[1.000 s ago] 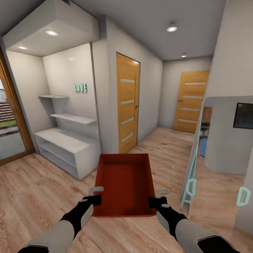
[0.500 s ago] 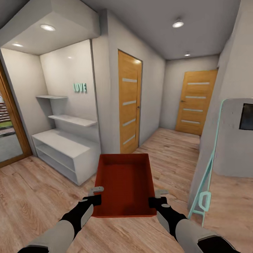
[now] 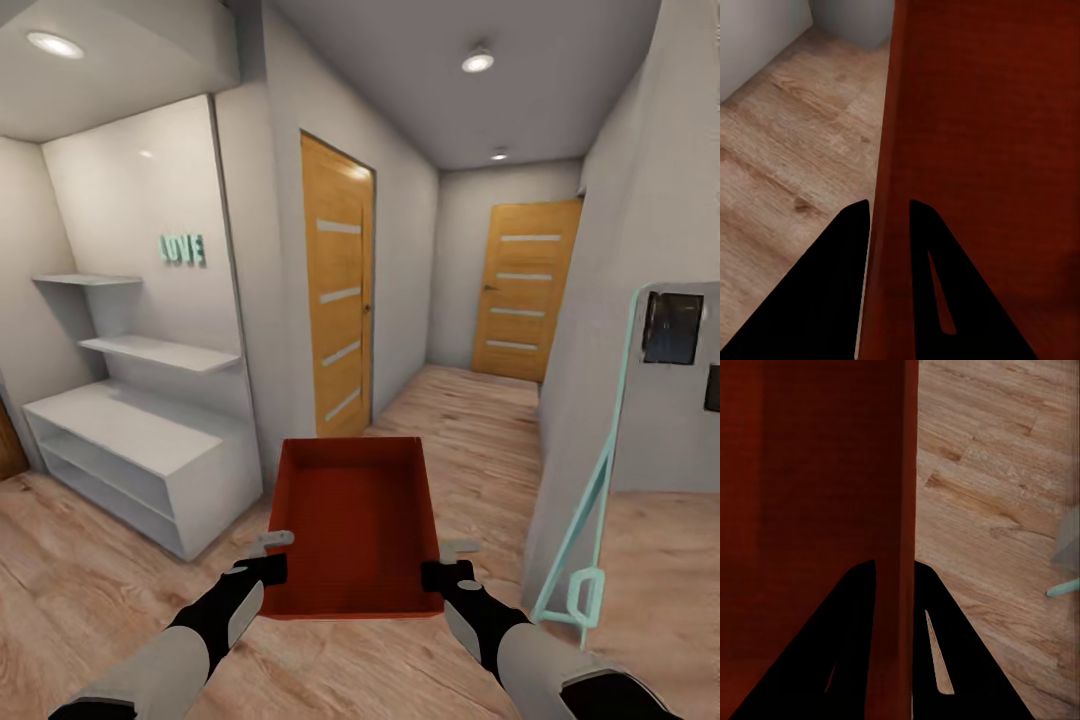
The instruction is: Move the two storage containers from the living room to the garage. In the garage, place one container on the floor and stack the other container on top of it (either order is fine).
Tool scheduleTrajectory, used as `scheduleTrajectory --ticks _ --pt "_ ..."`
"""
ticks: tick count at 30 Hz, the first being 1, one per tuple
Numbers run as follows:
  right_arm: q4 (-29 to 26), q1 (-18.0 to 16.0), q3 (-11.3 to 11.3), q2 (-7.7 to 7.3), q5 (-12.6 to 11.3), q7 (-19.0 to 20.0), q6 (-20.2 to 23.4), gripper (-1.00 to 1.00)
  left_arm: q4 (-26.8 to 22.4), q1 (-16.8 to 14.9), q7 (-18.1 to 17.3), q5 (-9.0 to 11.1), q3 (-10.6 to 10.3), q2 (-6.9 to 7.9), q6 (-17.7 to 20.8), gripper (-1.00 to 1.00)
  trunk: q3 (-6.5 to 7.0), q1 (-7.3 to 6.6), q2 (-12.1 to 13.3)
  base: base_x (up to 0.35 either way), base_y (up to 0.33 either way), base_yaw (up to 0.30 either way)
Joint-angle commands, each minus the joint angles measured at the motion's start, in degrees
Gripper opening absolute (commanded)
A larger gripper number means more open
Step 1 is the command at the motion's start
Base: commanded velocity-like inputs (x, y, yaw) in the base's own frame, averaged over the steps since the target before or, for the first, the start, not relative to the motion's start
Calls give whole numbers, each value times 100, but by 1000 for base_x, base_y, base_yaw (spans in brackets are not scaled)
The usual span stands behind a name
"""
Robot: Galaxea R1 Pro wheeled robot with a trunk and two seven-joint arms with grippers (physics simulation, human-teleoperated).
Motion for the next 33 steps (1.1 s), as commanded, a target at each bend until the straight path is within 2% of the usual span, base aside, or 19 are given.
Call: scheduleTrajectory --ticks 1,17,33 --pt "24 -3 -56 -77 -83 -133 -30 -100 -218 -4 161 -84 116 8 -43 -100 -9 4 -7 323 96 -239" --pt "24 -3 -56 -78 -81 -124 -31 -100 -220 -4 161 -84 118 9 -37 -100 -9 4 -7 323 97 -243" --pt "24 -3 -57 -84 -81 -122 -3 -100 -224 -4 161 -84 116 8 -39 -100 -9 4 -7 323 99 -23"
